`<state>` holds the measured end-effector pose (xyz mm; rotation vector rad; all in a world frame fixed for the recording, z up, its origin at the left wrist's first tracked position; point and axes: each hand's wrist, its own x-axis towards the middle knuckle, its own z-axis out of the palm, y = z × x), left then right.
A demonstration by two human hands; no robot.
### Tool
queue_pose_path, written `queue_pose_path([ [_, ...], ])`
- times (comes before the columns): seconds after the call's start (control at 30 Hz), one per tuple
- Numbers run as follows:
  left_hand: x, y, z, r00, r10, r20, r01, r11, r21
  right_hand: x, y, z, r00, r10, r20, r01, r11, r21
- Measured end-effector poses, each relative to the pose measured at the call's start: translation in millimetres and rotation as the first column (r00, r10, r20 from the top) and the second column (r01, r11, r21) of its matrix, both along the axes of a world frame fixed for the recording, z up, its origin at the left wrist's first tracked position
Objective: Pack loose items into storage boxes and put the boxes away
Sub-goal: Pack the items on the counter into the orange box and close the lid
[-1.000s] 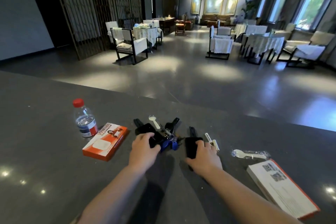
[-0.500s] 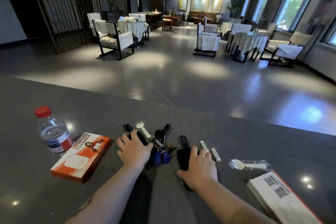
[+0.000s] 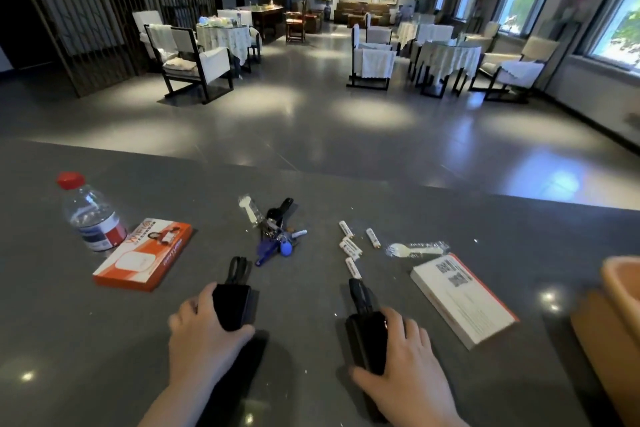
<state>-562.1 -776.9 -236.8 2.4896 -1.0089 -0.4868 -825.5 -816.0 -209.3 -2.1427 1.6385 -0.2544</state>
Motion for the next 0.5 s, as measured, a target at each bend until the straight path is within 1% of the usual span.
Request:
queue_pose_path([
  [0.07,-26.1,23.8,3.6,1.0,-0.012,0.013,0.012,1.0,0.009,-23.0,14.5,-0.8,1.0,-0.026,-0.007,0.027,0.999,0.021],
  [0.13,-59.5,41.2,9.2,0.999,-0.039,0.005,0.039,0.999,0.0,-45.3,25.5,-2.8,0.999,-0.045,-0.017,0.045,0.999,-0.004],
  [0.23,-115.5,56.0,12.3,0.988,-0.156,-0.01,0.156,0.988,-0.016,-74.4,34.3,-6.0,0.996,-0.082,-0.026,0.081,0.996,-0.039],
  [0.33,-172.7,58.4,5.2,0.95,-0.298,0.09,0.301,0.953,-0.025,-97.8,35.2,-3.1,0.995,-0.087,-0.056,0.086,0.996,-0.02],
  [0.47,-232.7,52.7,-3.8,0.913,-0.393,0.112,0.396,0.918,-0.013,-131.0,37.8,-1.2,0.991,-0.104,-0.09,0.105,0.994,0.008],
  [0.5,-242.1,50.9,-7.0,0.908,-0.4,0.126,0.409,0.911,-0.053,-138.5,38.5,-1.8,0.989,-0.111,-0.099,0.112,0.994,0.006],
])
